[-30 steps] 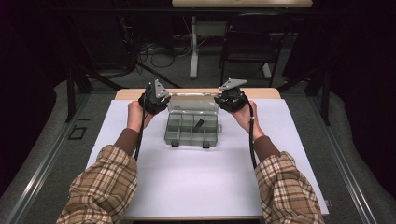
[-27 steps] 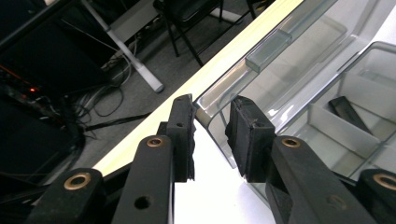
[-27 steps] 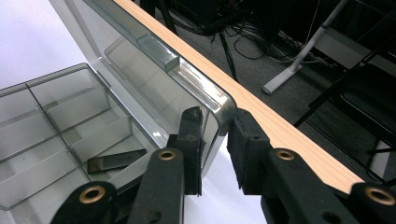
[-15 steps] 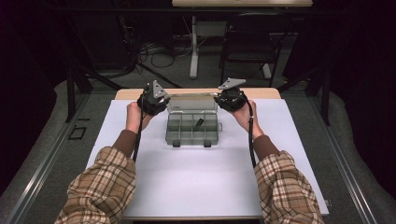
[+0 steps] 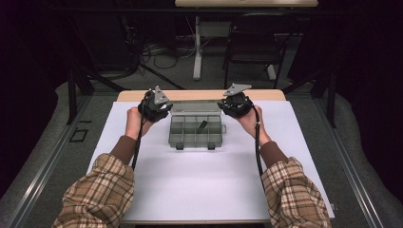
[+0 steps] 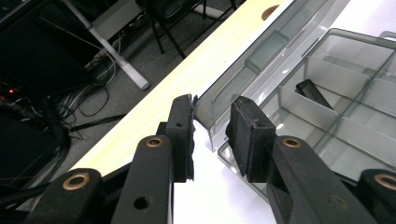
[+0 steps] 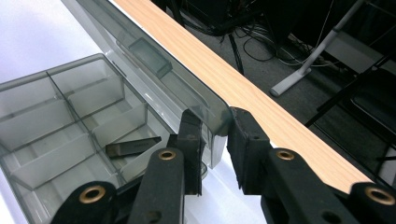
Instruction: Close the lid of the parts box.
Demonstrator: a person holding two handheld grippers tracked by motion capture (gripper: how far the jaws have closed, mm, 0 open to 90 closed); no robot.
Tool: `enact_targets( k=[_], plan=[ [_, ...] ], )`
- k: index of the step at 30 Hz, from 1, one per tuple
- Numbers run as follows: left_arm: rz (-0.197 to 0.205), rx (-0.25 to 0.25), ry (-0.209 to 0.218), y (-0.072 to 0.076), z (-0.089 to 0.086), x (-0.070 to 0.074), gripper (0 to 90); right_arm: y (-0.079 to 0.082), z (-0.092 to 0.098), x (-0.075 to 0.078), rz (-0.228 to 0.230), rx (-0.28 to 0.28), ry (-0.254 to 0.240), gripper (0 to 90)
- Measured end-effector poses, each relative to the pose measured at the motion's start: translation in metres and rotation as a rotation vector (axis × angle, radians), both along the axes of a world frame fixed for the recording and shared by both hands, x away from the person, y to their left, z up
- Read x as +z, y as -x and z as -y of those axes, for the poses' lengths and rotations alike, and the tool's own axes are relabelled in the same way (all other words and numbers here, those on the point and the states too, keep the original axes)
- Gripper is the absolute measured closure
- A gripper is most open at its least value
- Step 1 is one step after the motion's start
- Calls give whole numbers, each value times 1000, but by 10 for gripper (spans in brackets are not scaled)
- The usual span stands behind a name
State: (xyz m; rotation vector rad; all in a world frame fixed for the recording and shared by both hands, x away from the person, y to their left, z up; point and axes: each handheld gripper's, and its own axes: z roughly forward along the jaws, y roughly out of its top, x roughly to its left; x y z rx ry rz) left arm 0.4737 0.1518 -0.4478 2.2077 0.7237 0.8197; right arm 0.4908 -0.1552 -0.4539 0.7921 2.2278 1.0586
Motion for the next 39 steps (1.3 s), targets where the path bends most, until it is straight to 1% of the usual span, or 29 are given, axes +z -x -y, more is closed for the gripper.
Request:
enact_targets(
  k=[3, 5, 7, 8, 9, 10, 11, 12, 13, 14, 15, 16, 18, 19, 21, 23, 24, 27, 28, 29, 30, 32, 33, 35, 37, 39],
  plan=[
    [-9, -5, 2, 1, 0, 0, 675, 2, 0, -2, 2, 3, 2, 749],
    [-24, -12, 3, 2, 1, 0, 631, 3, 0, -3, 6, 4, 4, 749],
    [-54, -17, 5, 3, 2, 0, 533, 3, 0, -4, 5, 5, 7, 750],
    [-62, -18, 9, 4, 3, 1, 447, 4, 0, -4, 6, 6, 9, 750],
    [-69, -23, 25, 5, 3, 2, 376, 4, 0, -5, 8, 8, 12, 750],
    [-66, -32, 39, 6, 2, 4, 358, 5, 0, -5, 9, 7, 14, 750],
    [-61, -30, 52, 8, 2, 6, 341, 5, -1, -5, 12, 7, 14, 749],
    [-54, -31, 64, 10, 1, 8, 341, 6, 0, -6, 11, 9, 15, 748],
    [-49, -38, 72, 11, 1, 10, 346, 6, 0, -6, 13, 11, 17, 748],
    [-39, -33, 84, 12, 1, 12, 374, 7, 0, -6, 14, 13, 19, 748],
    [-26, -21, 86, 14, 1, 15, 437, 8, 0, -6, 10, 13, 19, 748],
    [-21, -20, 99, 14, 1, 18, 532, 8, 0, -7, 12, 15, 21, 748],
    [6, -8, 122, 16, 0, 23, 672, 9, -1, -7, 14, 16, 22, 746],
    [19, 5, 133, 16, 0, 25, 715, 10, -1, -7, 16, 17, 26, 746],
    [32, 32, 144, 15, -1, 28, 787, 11, -1, -8, 22, 22, 27, 744],
    [33, 54, 126, 11, 0, 27, 817, 12, -1, -8, 20, 24, 29, 743],
    [23, 62, 124, 9, 0, 25, 827, 12, 0, -8, 20, 26, 30, 742],
    [-10, 61, 134, 4, -2, 20, 840, 14, 0, -9, 20, 28, 33, 737],
    [-22, 59, 143, 3, -3, 19, 843, 15, 0, -9, 19, 30, 32, 735],
    [-26, 58, 146, 3, -3, 18, 846, 15, 0, -9, 18, 31, 31, 731],
    [-34, 56, 138, 3, -3, 17, 848, 16, 1, -9, 14, 34, 31, 723],
    [-57, 42, 142, 4, -3, 14, 847, 17, 1, -9, 12, 37, 32, 688],
    [-58, 37, 124, 5, -2, 14, 846, 18, 1, -9, 9, 39, 28, 674],
    [-62, 26, 111, 7, -1, 12, 845, 20, 1, -8, 4, 45, 26, 628],
    [-69, 21, 105, 8, -1, 10, 845, 22, 1, -7, -15, 49, 25, 569],
    [-77, 17, 111, 9, -1, 7, 847, 24, 0, -7, -20, 54, 28, 513]
  ],
)
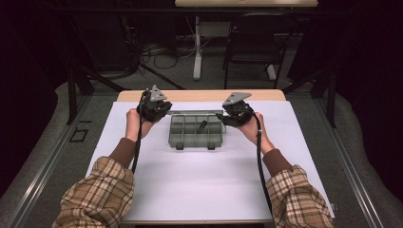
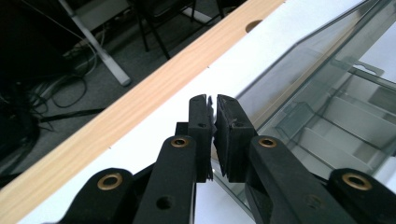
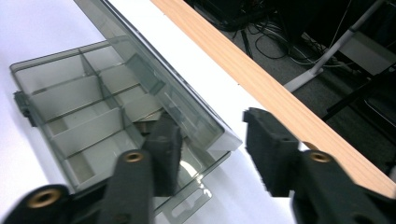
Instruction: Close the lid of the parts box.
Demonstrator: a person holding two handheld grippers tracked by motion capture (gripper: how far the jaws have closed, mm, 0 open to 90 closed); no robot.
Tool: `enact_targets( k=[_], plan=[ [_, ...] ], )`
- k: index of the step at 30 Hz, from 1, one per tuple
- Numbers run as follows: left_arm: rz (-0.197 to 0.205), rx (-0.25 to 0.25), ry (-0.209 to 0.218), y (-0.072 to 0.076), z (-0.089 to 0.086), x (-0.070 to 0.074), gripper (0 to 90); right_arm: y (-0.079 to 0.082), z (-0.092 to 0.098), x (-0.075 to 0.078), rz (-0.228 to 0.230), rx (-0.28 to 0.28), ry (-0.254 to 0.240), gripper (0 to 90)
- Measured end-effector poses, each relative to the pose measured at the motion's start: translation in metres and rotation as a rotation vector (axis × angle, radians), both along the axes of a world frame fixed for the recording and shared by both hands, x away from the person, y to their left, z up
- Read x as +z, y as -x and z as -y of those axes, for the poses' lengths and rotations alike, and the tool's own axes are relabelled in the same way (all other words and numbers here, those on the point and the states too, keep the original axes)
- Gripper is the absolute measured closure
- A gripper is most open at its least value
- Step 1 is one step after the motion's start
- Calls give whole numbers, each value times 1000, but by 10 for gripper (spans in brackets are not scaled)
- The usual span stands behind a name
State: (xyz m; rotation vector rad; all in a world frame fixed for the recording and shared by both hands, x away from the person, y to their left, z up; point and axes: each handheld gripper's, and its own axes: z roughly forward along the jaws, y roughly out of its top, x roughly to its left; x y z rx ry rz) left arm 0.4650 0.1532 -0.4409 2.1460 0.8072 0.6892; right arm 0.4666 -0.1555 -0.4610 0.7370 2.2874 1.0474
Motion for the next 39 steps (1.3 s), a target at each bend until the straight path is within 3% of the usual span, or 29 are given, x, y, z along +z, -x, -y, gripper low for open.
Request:
enact_targets(
  k=[11, 17, 21, 23, 29, 32, 39],
  plan=[
    [-24, -19, 13, 5, -3, -9, 862, 5, 0, -2, -30, 10, -15, 462],
    [-32, -33, 16, 7, -3, -12, 867, 8, 4, -1, -74, 33, -74, 305],
    [-38, -44, 8, 10, -1, -15, 876, 12, 7, 1, -84, 75, -111, 279],
    [-37, -51, 7, 12, -1, -17, 879, 15, 7, 1, -78, 96, -119, 342],
    [-47, -69, 17, 18, 0, -23, 899, 23, 5, 0, -45, 122, -116, 681],
    [-53, -76, 17, 21, 0, -28, 900, 26, 2, -3, -40, 122, -102, 794],
    [-65, -80, 24, 27, -2, -41, 900, 30, -5, -14, -33, 113, -88, 886]
  ],
)
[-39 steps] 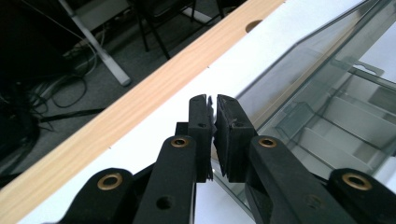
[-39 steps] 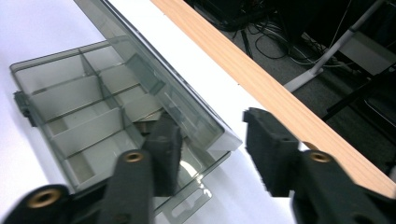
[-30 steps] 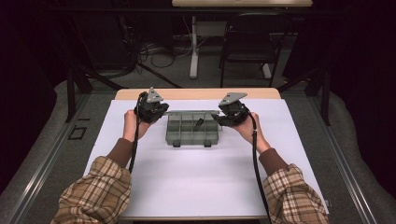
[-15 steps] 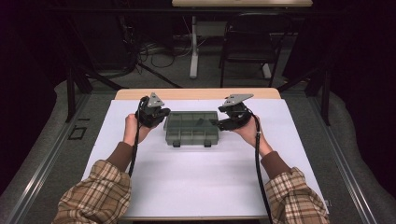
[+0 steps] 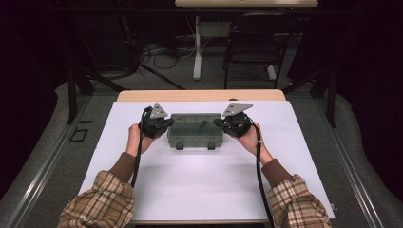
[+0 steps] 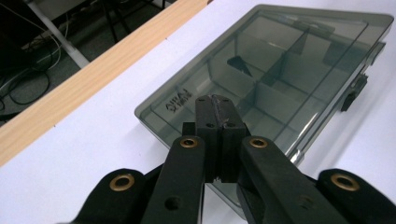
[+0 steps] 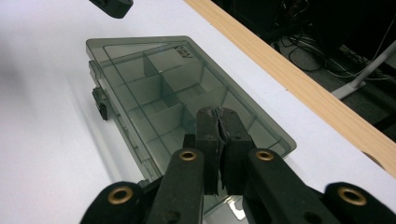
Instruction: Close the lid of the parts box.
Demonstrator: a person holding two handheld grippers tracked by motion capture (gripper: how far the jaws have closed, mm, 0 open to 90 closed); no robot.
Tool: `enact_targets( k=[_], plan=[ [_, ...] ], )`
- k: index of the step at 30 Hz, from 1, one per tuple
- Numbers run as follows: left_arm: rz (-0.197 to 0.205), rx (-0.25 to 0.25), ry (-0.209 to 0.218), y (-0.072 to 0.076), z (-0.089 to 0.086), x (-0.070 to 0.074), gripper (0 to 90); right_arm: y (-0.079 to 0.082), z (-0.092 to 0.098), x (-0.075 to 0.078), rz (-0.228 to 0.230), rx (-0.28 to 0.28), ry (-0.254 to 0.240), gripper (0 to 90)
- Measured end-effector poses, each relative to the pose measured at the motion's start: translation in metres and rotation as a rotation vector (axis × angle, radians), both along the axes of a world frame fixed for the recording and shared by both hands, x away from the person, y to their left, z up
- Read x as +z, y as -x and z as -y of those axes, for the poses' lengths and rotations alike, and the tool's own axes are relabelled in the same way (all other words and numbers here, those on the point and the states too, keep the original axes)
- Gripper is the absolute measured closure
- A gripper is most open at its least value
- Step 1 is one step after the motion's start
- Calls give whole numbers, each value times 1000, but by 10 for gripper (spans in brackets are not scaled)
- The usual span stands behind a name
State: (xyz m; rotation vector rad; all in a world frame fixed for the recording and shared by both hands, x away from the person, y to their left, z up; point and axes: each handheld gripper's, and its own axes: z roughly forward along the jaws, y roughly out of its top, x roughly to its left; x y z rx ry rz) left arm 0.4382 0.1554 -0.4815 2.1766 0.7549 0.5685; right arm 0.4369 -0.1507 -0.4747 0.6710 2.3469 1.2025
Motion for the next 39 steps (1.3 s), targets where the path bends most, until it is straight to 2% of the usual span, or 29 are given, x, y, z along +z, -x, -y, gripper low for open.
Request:
enact_targets(
  k=[8, 13, 27, 39],
  plan=[
    [-16, -4, 7, 4, -2, -12, 900, 0, -3, -12, -36, 0, 2, 865],
    [-22, -2, -2, 6, -2, -16, 900, 2, -3, -14, -25, -3, 21, 883],
    [-37, -18, -22, 8, 0, -25, 900, 6, -9, -24, -31, -2, 72, 900],
    [-48, -19, -35, 8, 0, -32, 900, 3, -10, -34, -66, -13, 102, 900]
  ],
)
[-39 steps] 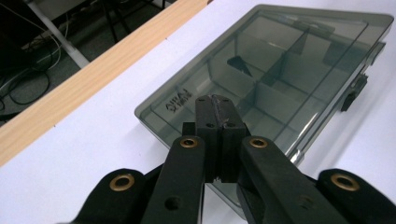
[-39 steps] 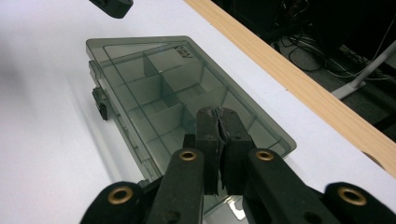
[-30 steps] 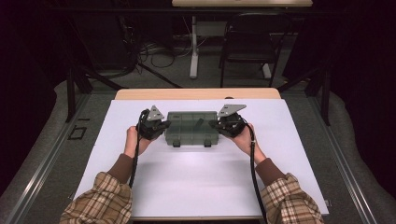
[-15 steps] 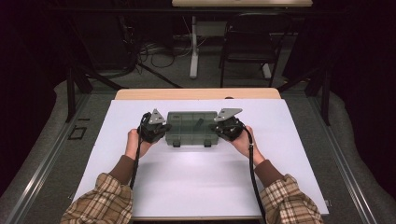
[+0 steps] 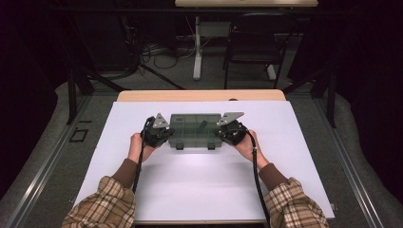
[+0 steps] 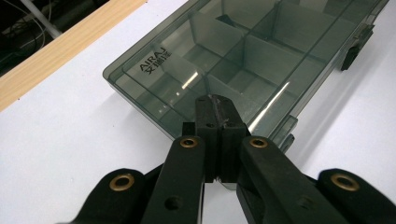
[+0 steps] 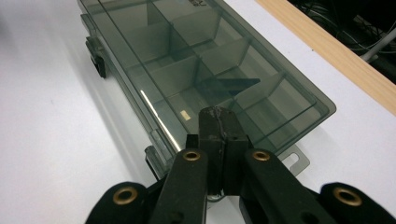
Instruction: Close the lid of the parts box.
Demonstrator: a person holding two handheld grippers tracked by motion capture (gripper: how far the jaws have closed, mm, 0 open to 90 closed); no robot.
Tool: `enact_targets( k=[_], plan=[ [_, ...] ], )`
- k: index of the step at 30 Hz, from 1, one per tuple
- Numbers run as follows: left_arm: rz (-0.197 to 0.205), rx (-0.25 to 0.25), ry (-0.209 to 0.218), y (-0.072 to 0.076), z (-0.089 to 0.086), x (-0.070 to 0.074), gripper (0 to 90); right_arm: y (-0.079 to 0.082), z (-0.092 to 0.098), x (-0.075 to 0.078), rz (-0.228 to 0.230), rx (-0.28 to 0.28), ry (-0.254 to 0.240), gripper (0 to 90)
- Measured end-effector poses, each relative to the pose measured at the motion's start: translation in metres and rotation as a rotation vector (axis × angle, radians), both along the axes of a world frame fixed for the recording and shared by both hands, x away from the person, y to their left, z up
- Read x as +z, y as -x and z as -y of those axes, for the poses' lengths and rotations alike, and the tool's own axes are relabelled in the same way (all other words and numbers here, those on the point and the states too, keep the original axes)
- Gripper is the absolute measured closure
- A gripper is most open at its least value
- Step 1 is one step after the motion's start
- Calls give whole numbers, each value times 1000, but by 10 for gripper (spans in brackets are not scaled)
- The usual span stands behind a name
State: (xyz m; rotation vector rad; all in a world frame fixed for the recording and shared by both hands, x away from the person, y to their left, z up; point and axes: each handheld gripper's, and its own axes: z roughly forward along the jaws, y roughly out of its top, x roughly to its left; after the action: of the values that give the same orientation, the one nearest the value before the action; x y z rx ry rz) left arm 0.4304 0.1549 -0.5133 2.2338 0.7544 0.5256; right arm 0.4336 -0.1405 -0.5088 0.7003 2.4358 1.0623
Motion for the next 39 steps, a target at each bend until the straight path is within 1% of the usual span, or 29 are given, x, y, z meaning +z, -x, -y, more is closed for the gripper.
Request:
enact_targets(
  k=[2, 4, 5, 9, 11, 17, 19, 20, 24, 29, 31, 32, 33, 34, 36, 39],
  plan=[
    [-6, -3, -4, 0, 0, -1, 900, -1, 0, -2, -4, 2, 4, 900],
    [-4, -3, -4, 0, 0, -2, 900, -2, -1, -5, -13, 2, 15, 900],
    [-4, -2, -3, 0, 0, -2, 900, -2, -1, -6, -15, 1, 10, 900],
    [-8, -5, -8, 0, 0, -3, 900, -2, -1, -6, -17, 1, 10, 900],
    [-13, -7, -17, 0, 1, -4, 900, -2, -1, -7, -26, 2, 23, 900],
    [-14, -10, -22, -1, 1, -5, 900, -2, -1, -8, -27, 2, 15, 900],
    [-17, -11, -22, -1, 1, -6, 900, -3, -2, -10, -36, 0, 28, 900],
    [-17, -12, -23, -1, 1, -6, 900, -3, -1, -10, -37, 0, 18, 900],
    [-18, -13, -21, -1, 1, -6, 900, -4, 0, -10, -47, 0, 5, 900],
    [-17, -13, -20, -1, 1, -6, 900, -5, 1, -10, -56, -3, 1, 900],
    [-28, -21, -8, -1, 2, -7, 900, -5, 2, -11, -63, -6, -9, 900],
    [-18, -15, -11, 0, 3, -8, 900, -5, 2, -11, -65, -9, -14, 900],
    [-12, -15, -24, 1, 4, -7, 900, -5, 2, -11, -66, -10, -12, 900],
    [-10, -13, -27, 1, 4, -7, 900, -5, 1, -11, -63, -8, -9, 900],
    [-11, -10, -19, 0, 4, -8, 900, -5, 1, -11, -55, -6, -6, 900],
    [-9, -5, -18, 1, 4, -8, 900, -4, 1, -11, -55, -9, -6, 900]
  ],
)
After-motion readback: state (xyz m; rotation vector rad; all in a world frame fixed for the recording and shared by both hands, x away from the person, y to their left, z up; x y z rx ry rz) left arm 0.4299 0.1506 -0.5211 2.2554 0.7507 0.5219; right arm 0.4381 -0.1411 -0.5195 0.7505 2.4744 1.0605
